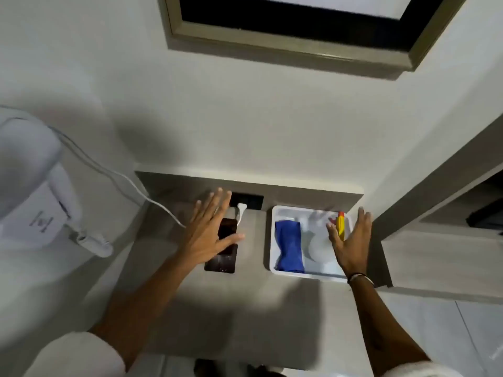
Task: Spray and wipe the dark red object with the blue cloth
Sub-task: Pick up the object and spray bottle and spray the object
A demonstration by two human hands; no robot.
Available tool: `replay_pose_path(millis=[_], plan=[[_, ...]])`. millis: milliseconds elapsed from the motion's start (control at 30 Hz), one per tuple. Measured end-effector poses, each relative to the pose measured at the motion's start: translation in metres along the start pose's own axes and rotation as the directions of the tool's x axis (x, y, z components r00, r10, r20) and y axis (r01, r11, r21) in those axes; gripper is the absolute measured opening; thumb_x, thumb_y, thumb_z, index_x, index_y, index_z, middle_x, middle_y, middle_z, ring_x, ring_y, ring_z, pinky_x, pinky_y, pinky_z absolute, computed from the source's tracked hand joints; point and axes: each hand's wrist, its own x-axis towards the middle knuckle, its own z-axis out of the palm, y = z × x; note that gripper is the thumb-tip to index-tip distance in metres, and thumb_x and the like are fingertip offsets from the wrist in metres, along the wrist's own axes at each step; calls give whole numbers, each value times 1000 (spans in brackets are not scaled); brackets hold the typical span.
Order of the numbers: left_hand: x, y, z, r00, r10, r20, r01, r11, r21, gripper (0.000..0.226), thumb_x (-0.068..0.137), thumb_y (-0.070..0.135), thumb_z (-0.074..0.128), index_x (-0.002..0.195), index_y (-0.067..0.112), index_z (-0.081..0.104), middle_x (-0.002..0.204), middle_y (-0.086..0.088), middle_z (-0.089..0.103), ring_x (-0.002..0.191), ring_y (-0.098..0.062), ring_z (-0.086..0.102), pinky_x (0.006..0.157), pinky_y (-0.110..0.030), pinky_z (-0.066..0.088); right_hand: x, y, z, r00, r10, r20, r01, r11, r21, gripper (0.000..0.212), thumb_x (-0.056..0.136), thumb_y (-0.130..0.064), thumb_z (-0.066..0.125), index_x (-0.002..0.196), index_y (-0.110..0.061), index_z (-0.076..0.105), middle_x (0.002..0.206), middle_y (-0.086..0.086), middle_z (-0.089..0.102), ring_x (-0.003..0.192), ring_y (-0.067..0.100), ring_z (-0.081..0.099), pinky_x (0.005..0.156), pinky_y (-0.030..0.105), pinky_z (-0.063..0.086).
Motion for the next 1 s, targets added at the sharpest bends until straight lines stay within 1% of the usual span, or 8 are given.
replay_pose_path(millis=[133, 333, 500, 633, 733, 833, 933, 1000], plan=[[-16, -13, 23, 990, -5, 144, 0, 1000, 31, 131, 75, 102, 41, 172, 24, -1, 180, -3, -5, 165, -24, -12, 133, -59, 0, -11, 16, 12, 983, 50, 175, -88, 971, 222, 87, 97, -24, 82, 168, -27, 31, 163, 3, 56, 137, 26, 61, 116, 45, 51], [-17, -10, 26, 994, -27, 107, 34, 998, -62, 137, 68, 61, 93, 171, 16, 14, 177, -11, 22, 165, -33, 5, 131, -58, 7, 5, 18, 39, 986, 3, 167, -44, 970, 237, 80, 107, -14, 67, 173, -19, 22, 160, 18, 57, 143, 39, 60, 119, 56, 52], [-25, -10, 18, 995, -62, 74, 70, 991, -112, 114, 59, 39, 103, 154, 10, 47, 151, -14, 49, 144, -35, 39, 125, -65, 28, 7, 13, 47, 987, -31, 155, -2, 979, 203, 80, 108, -19, 66, 174, -21, 21, 118, 18, 74, 100, 32, 71, 97, 40, 58], [-39, -23, 18, 995, -89, 33, 94, 964, -247, 111, 57, 33, 104, 151, 13, 49, 149, -11, 49, 139, -28, 39, 122, -63, 34, -7, -2, 38, 987, -105, 125, 80, 978, 191, 81, 105, -36, 69, 172, -28, 24, 98, 7, 70, 84, 20, 69, 80, 13, 51], [-47, -38, 17, 997, -70, 22, 74, 945, -319, 111, 56, 30, 105, 151, 14, 49, 148, -10, 49, 139, -30, 41, 119, -56, 40, -37, -32, 27, 988, -148, 52, 133, 966, 222, 68, 96, -60, 67, 158, -43, 46, 103, -17, 68, 84, -2, 68, 88, 15, 57], [-52, -56, 17, 999, -13, 30, 23, 922, -386, 109, 56, 34, 100, 151, 19, 48, 146, 3, 45, 139, -24, 41, 118, -47, 41, -80, -62, 27, 972, -226, 63, 185, 903, 389, 52, 106, -37, 68, 151, -52, 48, 120, -41, 63, 110, -15, 65, 98, 3, 49], [-60, -66, 19, 997, -5, 83, 43, 884, -465, 108, 56, 42, 93, 152, 31, 44, 142, 23, 37, 139, -13, 39, 119, -37, 39, -123, -83, 38, 955, -173, 242, 27, 861, 508, 44, 108, -24, 66, 148, -39, 58, 128, -20, 70, 115, -9, 70, 93, 8, 55], [-66, -71, 18, 995, -9, 95, 56, 861, -506, 108, 57, 40, 93, 152, 32, 43, 142, 26, 37, 141, -14, 41, 119, -37, 40, -145, -88, 47, 912, -188, 365, -1, 888, 460, 45, 109, -15, 65, 151, -31, 63, 119, 2, 68, 107, 16, 75, 77, 13, 58]])
